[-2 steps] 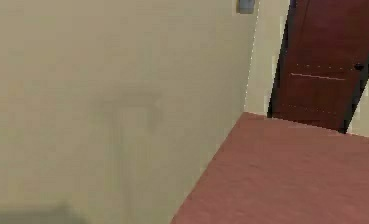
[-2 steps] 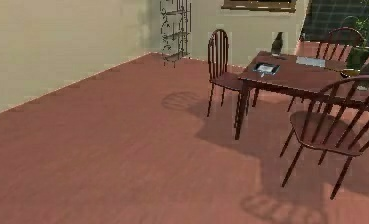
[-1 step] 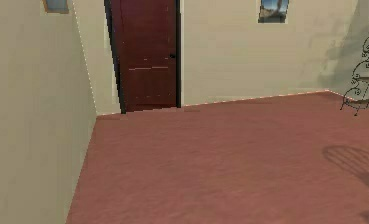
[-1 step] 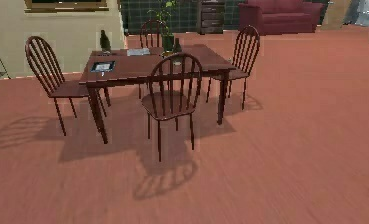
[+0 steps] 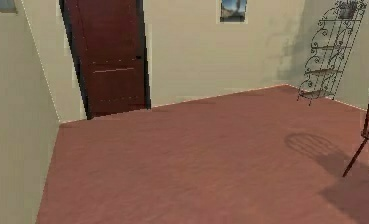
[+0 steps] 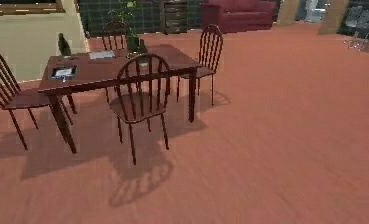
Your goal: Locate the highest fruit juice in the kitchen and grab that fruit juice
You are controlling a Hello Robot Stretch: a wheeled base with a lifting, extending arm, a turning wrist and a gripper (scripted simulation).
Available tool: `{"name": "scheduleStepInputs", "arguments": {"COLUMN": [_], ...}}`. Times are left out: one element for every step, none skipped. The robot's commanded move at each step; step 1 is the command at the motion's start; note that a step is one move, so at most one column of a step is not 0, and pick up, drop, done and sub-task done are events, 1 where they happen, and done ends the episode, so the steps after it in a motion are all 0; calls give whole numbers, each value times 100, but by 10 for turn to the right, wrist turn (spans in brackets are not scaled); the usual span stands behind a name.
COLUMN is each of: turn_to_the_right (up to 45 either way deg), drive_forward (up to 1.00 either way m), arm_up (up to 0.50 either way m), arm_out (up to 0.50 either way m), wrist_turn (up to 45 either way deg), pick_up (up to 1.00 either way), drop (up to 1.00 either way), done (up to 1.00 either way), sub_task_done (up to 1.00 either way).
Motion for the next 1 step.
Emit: {"name": "scheduleStepInputs", "arguments": {"turn_to_the_right": [0], "drive_forward": [15], "arm_up": [0], "arm_out": [0], "wrist_turn": [0], "pick_up": [0], "drop": [0], "done": [0], "sub_task_done": [0]}}
